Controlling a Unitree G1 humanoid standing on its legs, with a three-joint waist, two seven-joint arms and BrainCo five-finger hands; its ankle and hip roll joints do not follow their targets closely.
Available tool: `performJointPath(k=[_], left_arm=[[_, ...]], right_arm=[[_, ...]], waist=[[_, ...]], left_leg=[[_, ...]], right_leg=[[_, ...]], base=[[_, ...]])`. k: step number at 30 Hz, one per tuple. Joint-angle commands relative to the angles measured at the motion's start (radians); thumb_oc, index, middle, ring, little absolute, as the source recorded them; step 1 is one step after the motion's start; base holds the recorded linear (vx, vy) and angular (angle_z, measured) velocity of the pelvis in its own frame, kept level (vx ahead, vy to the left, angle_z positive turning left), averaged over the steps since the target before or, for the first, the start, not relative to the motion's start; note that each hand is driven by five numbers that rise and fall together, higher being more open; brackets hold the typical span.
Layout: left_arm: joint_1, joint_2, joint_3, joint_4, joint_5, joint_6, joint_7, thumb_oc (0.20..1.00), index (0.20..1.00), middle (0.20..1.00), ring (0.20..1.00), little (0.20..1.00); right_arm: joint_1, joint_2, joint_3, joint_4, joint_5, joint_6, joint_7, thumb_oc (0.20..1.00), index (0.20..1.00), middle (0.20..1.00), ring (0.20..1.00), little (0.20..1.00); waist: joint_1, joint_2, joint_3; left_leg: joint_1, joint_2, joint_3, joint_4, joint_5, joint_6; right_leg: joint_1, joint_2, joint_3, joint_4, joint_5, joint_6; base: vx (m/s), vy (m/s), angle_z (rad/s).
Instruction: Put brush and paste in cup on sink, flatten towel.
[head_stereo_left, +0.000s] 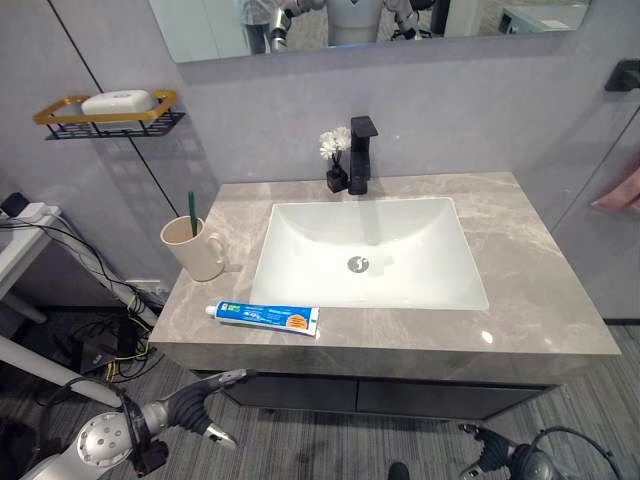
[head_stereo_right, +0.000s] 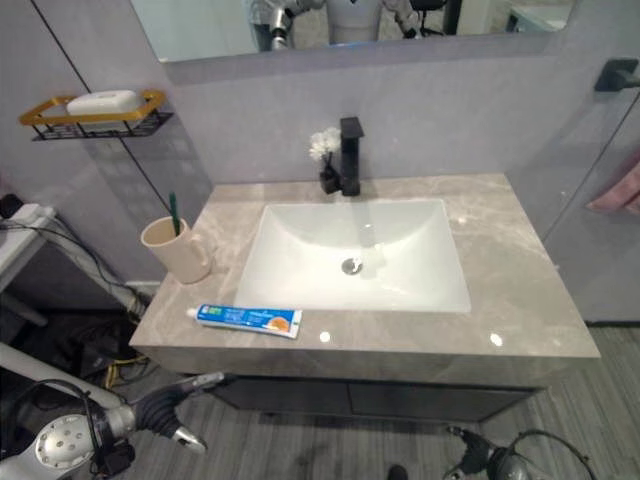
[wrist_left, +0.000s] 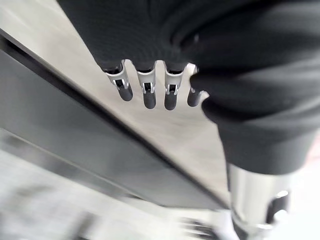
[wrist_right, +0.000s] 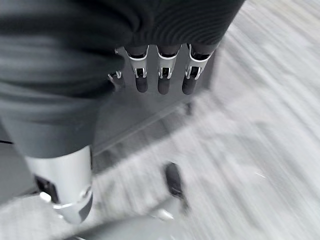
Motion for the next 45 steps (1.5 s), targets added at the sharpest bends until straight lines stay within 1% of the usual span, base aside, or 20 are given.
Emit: performJointPath(k=[1, 3, 4, 6, 8, 9, 11, 12, 13, 14, 15, 16, 17, 18, 21, 24, 30, 34, 37, 45], left_arm=[[-0.143, 0.067, -0.026, -0.075, -0.156, -0.02, -0.036, 1.0, 1.0, 1.0, 1.0, 1.0], [-0.184, 0.066, -0.046, -0.098, -0.186, -0.021, -0.035, 1.0, 1.0, 1.0, 1.0, 1.0], [-0.239, 0.082, -0.047, -0.164, -0.225, -0.03, -0.028, 1.0, 1.0, 1.0, 1.0, 1.0], [-0.267, 0.095, -0.027, -0.209, -0.247, -0.047, -0.018, 1.0, 1.0, 1.0, 1.0, 1.0], [-0.273, 0.09, 0.027, -0.224, -0.191, -0.082, 0.029, 1.0, 1.0, 1.0, 1.0, 1.0], [-0.272, 0.09, 0.028, -0.225, -0.191, -0.082, 0.029, 1.0, 1.0, 1.0, 1.0, 1.0], [-0.278, 0.064, 0.084, -0.199, -0.098, -0.113, 0.089, 1.0, 1.0, 1.0, 1.0, 1.0], [-0.274, 0.059, 0.149, -0.182, -0.008, -0.133, 0.136, 1.0, 1.0, 1.0, 1.0, 1.0], [-0.26, 0.048, 0.179, -0.15, 0.017, -0.137, 0.159, 1.0, 1.0, 1.0, 1.0, 1.0], [-0.241, 0.049, 0.236, -0.1, 0.094, -0.139, 0.194, 1.0, 1.0, 1.0, 1.0, 1.0], [-0.235, 0.061, 0.257, -0.084, 0.139, -0.143, 0.204, 1.0, 1.0, 1.0, 1.0, 1.0], [-0.235, 0.061, 0.257, -0.084, 0.139, -0.143, 0.204, 1.0, 1.0, 1.0, 1.0, 1.0], [-0.224, 0.116, 0.298, -0.056, 0.262, -0.159, 0.219, 1.0, 1.0, 1.0, 1.0, 1.0], [-0.212, 0.126, 0.305, -0.014, 0.313, -0.167, 0.226, 1.0, 1.0, 1.0, 1.0, 1.0], [-0.211, 0.144, 0.305, 0.019, 0.423, -0.175, 0.245, 1.0, 1.0, 1.0, 1.0, 1.0], [-0.213, 0.115, 0.291, 0.061, 0.495, -0.172, 0.272, 1.0, 1.0, 1.0, 1.0, 1.0], [-0.215, 0.091, 0.29, 0.073, 0.538, -0.165, 0.274, 1.0, 1.0, 1.0, 1.0, 1.0], [-0.206, 0.07, 0.284, 0.145, 0.598, -0.164, 0.287, 1.0, 1.0, 1.0, 1.0, 1.0], [-0.219, 0.008, 0.254, 0.251, 0.625, -0.16, 0.33, 1.0, 1.0, 1.0, 1.0, 1.0], [-0.22, -0.064, 0.26, 0.332, 0.646, -0.145, 0.363, 1.0, 1.0, 1.0, 1.0, 1.0]], right_arm=[[-0.057, 0.057, 0.028, 0.043, 0.03, 0.006, -0.031, 1.0, 1.0, 1.0, 1.0, 1.0], [-0.051, 0.064, 0.02, 0.06, 0.044, 0.007, -0.032, 1.0, 1.0, 1.0, 1.0, 1.0], [-0.04, 0.068, 0.021, 0.064, 0.048, 0.002, -0.035, 1.0, 1.0, 1.0, 1.0, 1.0], [-0.02, 0.066, 0.028, 0.049, 0.033, -0.006, -0.037, 1.0, 1.0, 1.0, 1.0, 1.0], [-0.007, 0.071, 0.014, 0.054, 0.036, -0.006, -0.046, 1.0, 1.0, 1.0, 1.0, 1.0], [-0.007, 0.071, 0.014, 0.054, 0.036, -0.006, -0.046, 1.0, 1.0, 1.0, 1.0, 1.0], [0.011, 0.081, -0.031, 0.061, 0.078, 0.0, -0.054, 1.0, 1.0, 1.0, 1.0, 1.0], [0.024, 0.087, -0.053, 0.064, 0.097, 0.004, -0.052, 1.0, 1.0, 1.0, 1.0, 1.0], [0.029, 0.088, -0.06, 0.06, 0.102, 0.005, -0.051, 1.0, 1.0, 1.0, 1.0, 1.0], [0.028, 0.083, -0.071, 0.054, 0.113, 0.01, -0.053, 1.0, 1.0, 1.0, 1.0, 1.0], [0.028, 0.081, -0.09, 0.053, 0.129, 0.012, -0.054, 1.0, 1.0, 1.0, 1.0, 1.0], [0.028, 0.081, -0.09, 0.053, 0.129, 0.012, -0.054, 1.0, 1.0, 1.0, 1.0, 1.0], [0.03, 0.076, -0.128, 0.057, 0.154, 0.017, -0.05, 1.0, 1.0, 1.0, 1.0, 1.0], [0.032, 0.072, -0.136, 0.077, 0.146, 0.023, -0.046, 1.0, 1.0, 1.0, 1.0, 1.0], [0.042, 0.072, -0.143, 0.076, 0.141, 0.025, -0.041, 1.0, 1.0, 1.0, 1.0, 1.0], [0.044, 0.078, -0.147, 0.077, 0.14, 0.027, -0.04, 1.0, 1.0, 1.0, 1.0, 1.0], [0.05, 0.082, -0.152, 0.076, 0.141, 0.033, -0.04, 1.0, 1.0, 1.0, 1.0, 1.0], [0.048, 0.073, -0.16, 0.069, 0.136, 0.035, -0.04, 1.0, 1.0, 1.0, 1.0, 1.0], [0.05, 0.07, -0.163, 0.055, 0.139, 0.033, -0.047, 1.0, 1.0, 1.0, 1.0, 1.0], [0.063, 0.076, -0.178, 0.037, 0.141, 0.033, -0.057, 1.0, 1.0, 1.0, 1.0, 1.0]], waist=[[-0.016, -0.061, 0.0], [-0.017, -0.062, -0.002], [-0.019, -0.063, -0.004], [-0.018, -0.066, -0.006], [-0.015, -0.068, -0.006], [-0.015, -0.068, -0.006], [-0.013, -0.069, -0.007], [-0.011, -0.068, -0.006], [-0.009, -0.068, -0.006], [-0.012, -0.066, -0.004], [-0.012, -0.065, -0.005], [-0.012, -0.065, -0.005], [-0.014, -0.062, -0.003], [-0.017, -0.06, -0.007], [-0.022, -0.06, -0.007], [-0.026, -0.061, -0.002], [-0.028, -0.067, 0.002], [-0.031, -0.072, 0.017], [-0.036, -0.073, 0.027], [-0.037, -0.078, 0.032]], left_leg=[[-0.043, 0.005, 0.002, 0.008, 0.075, -0.023], [-0.044, 0.005, 0.003, 0.008, 0.076, -0.024], [-0.048, 0.006, 0.002, 0.008, 0.077, -0.026], [-0.049, 0.005, 0.002, 0.008, 0.078, -0.027], [-0.048, 0.005, 0.001, 0.008, 0.077, -0.027], [-0.048, 0.005, 0.001, 0.008, 0.077, -0.027], [-0.049, 0.004, -0.002, 0.008, 0.074, -0.026], [-0.048, 0.003, -0.005, 0.008, 0.072, -0.026], [-0.047, 0.004, -0.005, 0.008, 0.071, -0.025], [-0.045, 0.004, -0.006, 0.008, 0.07, -0.024], [-0.045, 0.003, -0.005, 0.008, 0.068, -0.023], [-0.045, 0.003, -0.005, 0.008, 0.068, -0.023], [-0.039, 0.002, 0.0, 0.008, 0.062, -0.022], [-0.034, 0.002, 0.007, 0.008, 0.057, -0.022], [-0.03, 0.0, 0.012, 0.008, 0.05, -0.021], [-0.029, -0.002, 0.015, 0.008, 0.045, -0.019], [-0.031, -0.002, 0.022, 0.008, 0.041, -0.017], [-0.047, -0.004, 0.035, 0.008, 0.041, -0.016], [-0.058, -0.007, 0.037, 0.008, 0.041, -0.013], [-0.069, -0.008, 0.042, 0.008, 0.037, -0.009]], right_leg=[[0.039, -0.066, 0.04, 0.009, 0.034, 0.069], [0.038, -0.066, 0.042, 0.008, 0.036, 0.069], [0.035, -0.066, 0.044, 0.007, 0.039, 0.069], [0.032, -0.065, 0.048, 0.007, 0.04, 0.07], [0.032, -0.065, 0.05, 0.007, 0.039, 0.071], [0.032, -0.065, 0.05, 0.007, 0.039, 0.071], [0.031, -0.067, 0.052, 0.007, 0.037, 0.072], [0.033, -0.069, 0.052, 0.007, 0.035, 0.073], [0.033, -0.069, 0.053, 0.007, 0.034, 0.073], [0.034, -0.069, 0.054, 0.007, 0.032, 0.073], [0.034, -0.07, 0.056, 0.007, 0.032, 0.073], [0.034, -0.07, 0.056, 0.007, 0.032, 0.073], [0.035, -0.073, 0.06, 0.007, 0.034, 0.076], [0.036, -0.076, 0.061, 0.007, 0.033, 0.079], [0.038, -0.079, 0.062, 0.007, 0.033, 0.084], [0.034, -0.081, 0.067, 0.007, 0.031, 0.086], [0.025, -0.084, 0.074, 0.007, 0.033, 0.089], [-0.001, -0.089, 0.087, 0.007, 0.045, 0.095], [-0.017, -0.089, 0.094, 0.007, 0.047, 0.095], [-0.031, -0.093, 0.097, 0.007, 0.051, 0.099]], base=[[0.0, 0.0, 0.0], [-0.01, -0.014, -0.04], [-0.01, -0.02, -0.06], [-0.01, -0.013, -0.02], [0.0, 0.0, 0.0], [0.0, 0.0, 0.0], [0.0, 0.0, 0.0], [0.0, 0.0, 0.0], [0.0, 0.0, 0.0], [0.0, 0.0, 0.0], [0.0, 0.0, 0.0], [0.0, 0.0, 0.0], [0.01, 0.038, 0.01], [0.02, 0.045, 0.01], [0.02, 0.027, -0.09], [0.01, 0.009, -0.01], [0.0, 0.013, -0.04], [0.0, 0.038, -0.1], [0.01, 0.024, -0.02], [0.02, 0.021, -0.03]])
